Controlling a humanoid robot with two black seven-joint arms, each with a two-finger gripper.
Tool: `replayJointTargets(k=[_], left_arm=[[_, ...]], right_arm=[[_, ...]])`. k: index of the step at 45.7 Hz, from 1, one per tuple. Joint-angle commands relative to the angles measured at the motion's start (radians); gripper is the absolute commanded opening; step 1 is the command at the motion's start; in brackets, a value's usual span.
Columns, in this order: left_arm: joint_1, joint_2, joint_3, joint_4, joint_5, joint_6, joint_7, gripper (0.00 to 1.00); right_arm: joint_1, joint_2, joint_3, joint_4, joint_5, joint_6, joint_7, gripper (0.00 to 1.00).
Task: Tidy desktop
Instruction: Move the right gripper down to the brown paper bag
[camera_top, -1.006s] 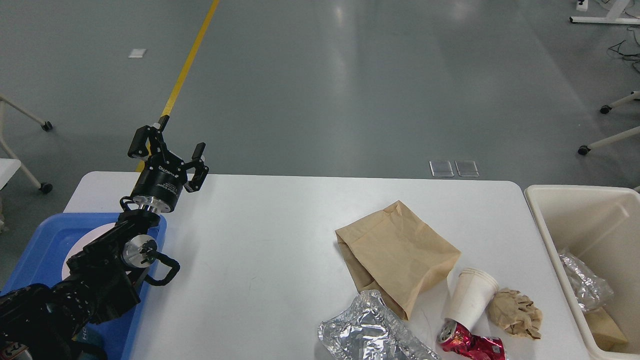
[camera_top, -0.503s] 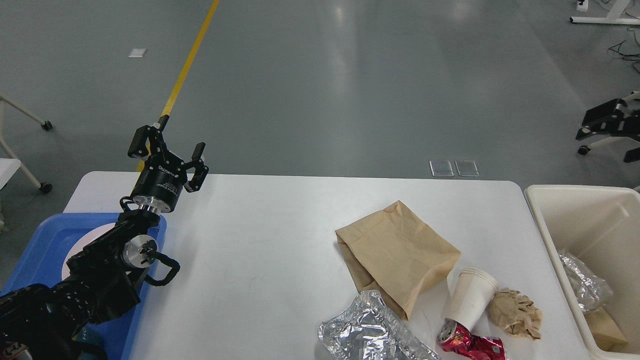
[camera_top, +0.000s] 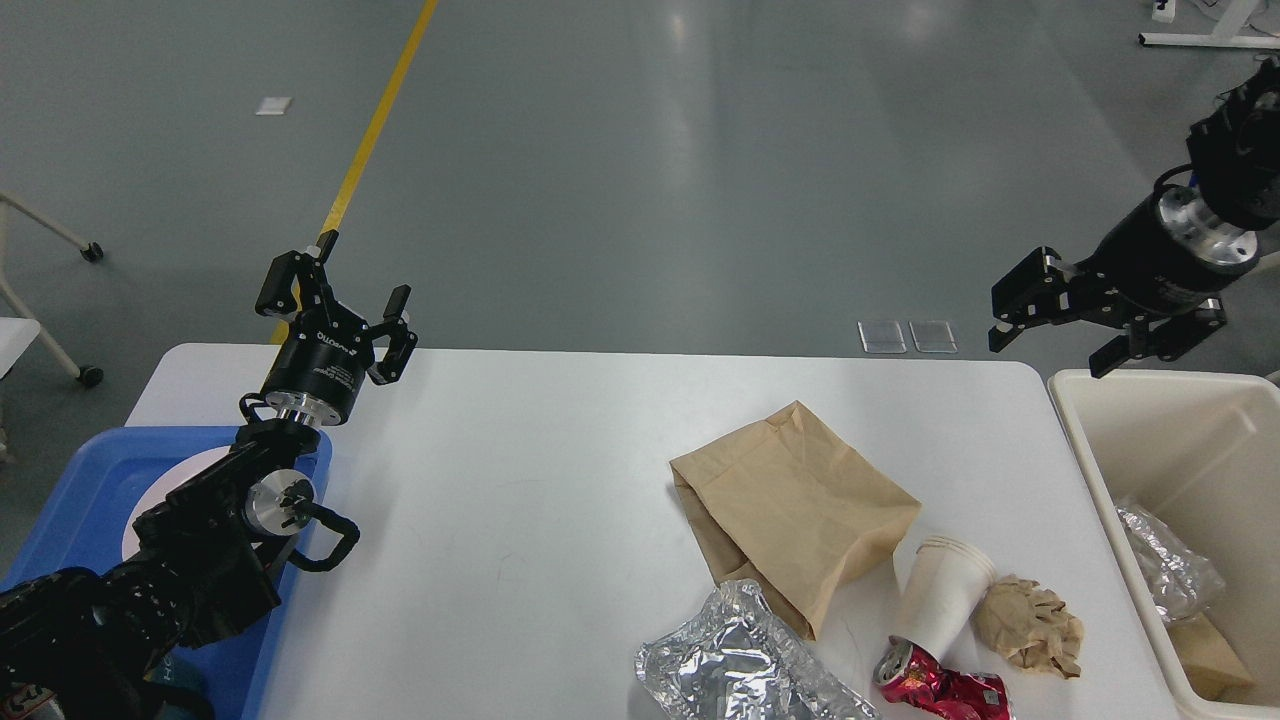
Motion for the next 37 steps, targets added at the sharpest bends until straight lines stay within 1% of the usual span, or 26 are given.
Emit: replayJointTargets(k=[1,9,20,31,33,37], left_arm=[[0.0,-0.001,0.0,0.0,0.001,0.0,0.0,0.96],[0.0,0.001,0.0,0.0,-0.001,0.0,0.0,0.97],[0.0,-0.001,0.0,0.0,-0.001,0.0,0.0,0.97],[0.0,-0.001,0.0,0.0,-0.001,0.0,0.0,0.96],[0.0,0.001,0.0,0.0,0.0,0.0,0.0,0.97],[0.0,-0.001,0.0,0.0,-0.001,0.0,0.0,0.97]], right_arm=[[0.008,0.085,0.009,0.004,-0.02,-0.002,0.0,0.95],[-0.008,0.136,0.066,0.001,0.034,-0.019,-0.001,0.93],[-0.081,0.21,0.067,-0.006,0.224,-0.019,0.003,0.92],[-0.183,0.253,0.099,-0.054,0.524,-0.02,0.005,0.92],[-0.189,0.256,0.103,-0.054,0.56,-0.02,0.005,0.92],[-0.208,0.274,0.101,-0.052,0.554,-0.019,0.003,0.92]])
